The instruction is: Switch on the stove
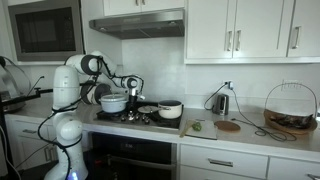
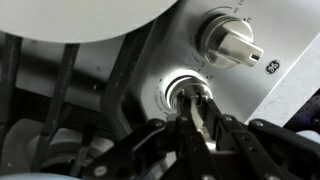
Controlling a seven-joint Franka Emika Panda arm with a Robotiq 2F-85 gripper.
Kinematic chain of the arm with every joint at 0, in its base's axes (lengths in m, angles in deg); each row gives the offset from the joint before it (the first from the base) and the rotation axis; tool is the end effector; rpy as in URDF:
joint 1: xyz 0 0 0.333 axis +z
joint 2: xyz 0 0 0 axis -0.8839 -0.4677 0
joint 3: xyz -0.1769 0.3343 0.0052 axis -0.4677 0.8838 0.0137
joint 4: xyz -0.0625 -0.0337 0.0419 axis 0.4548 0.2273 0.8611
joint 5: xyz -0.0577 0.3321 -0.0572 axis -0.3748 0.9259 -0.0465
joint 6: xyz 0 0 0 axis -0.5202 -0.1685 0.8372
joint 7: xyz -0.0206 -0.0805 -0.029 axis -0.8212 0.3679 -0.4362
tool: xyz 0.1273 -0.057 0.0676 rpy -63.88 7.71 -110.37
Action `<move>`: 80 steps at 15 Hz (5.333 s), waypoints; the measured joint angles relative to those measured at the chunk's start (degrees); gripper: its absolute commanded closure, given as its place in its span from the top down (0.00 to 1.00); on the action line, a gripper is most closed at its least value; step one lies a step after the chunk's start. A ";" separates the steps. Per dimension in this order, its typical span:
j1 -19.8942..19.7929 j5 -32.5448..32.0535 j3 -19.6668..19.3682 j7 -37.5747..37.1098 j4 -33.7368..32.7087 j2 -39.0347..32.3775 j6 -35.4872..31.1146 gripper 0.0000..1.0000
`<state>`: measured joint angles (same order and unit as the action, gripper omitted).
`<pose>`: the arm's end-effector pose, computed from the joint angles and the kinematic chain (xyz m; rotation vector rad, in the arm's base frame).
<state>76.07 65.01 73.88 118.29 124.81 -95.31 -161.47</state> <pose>0.4405 0.2379 0.4157 -0.5421 -2.9155 0.1124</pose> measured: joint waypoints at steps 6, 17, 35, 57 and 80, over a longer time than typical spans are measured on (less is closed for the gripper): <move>-0.15 -0.04 -0.07 15.66 -0.97 -0.64 1.42 0.05; -30.39 -30.28 41.52 17.92 -7.95 -13.11 11.83 0.74; -48.33 -66.17 77.75 17.77 -26.98 -55.47 51.11 1.00; -37.30 -46.06 74.17 -10.75 -58.57 -45.10 38.33 1.00; -37.53 -46.06 74.14 -10.70 -58.60 -46.34 38.33 1.00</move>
<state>38.53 18.95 148.02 107.59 66.21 -141.64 -123.14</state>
